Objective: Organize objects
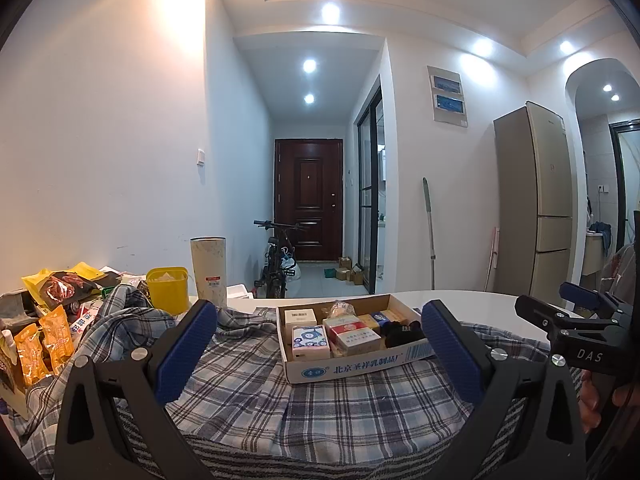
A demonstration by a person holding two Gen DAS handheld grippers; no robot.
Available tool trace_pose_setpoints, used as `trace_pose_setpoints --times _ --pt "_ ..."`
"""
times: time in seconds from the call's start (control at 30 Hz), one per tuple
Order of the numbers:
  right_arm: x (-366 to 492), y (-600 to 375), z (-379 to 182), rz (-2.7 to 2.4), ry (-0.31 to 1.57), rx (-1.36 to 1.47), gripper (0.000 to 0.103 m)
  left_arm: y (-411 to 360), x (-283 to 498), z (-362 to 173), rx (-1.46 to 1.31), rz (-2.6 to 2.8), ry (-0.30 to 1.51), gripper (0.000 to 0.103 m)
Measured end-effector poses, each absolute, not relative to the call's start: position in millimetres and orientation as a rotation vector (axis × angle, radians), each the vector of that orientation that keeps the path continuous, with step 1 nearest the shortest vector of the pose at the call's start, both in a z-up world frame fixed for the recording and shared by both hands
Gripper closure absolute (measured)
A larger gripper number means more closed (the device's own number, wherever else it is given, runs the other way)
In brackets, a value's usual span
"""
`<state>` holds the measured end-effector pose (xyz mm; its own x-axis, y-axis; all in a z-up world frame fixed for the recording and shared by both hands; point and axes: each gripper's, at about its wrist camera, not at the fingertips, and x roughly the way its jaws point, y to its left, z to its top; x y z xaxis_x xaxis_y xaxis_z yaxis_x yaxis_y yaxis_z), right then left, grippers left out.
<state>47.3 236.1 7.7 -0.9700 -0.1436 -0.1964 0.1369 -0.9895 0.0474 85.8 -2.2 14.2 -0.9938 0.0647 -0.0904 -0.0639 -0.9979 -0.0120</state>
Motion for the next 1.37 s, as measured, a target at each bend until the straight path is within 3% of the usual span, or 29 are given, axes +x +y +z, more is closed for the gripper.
trace_pose_setpoints --times 1.37 --pt "48.9 233.5 8.4 -2.990 -0.004 0.284 0.000 -0.5 84.0 12.0 -0.158 3.069 0.021 0.000"
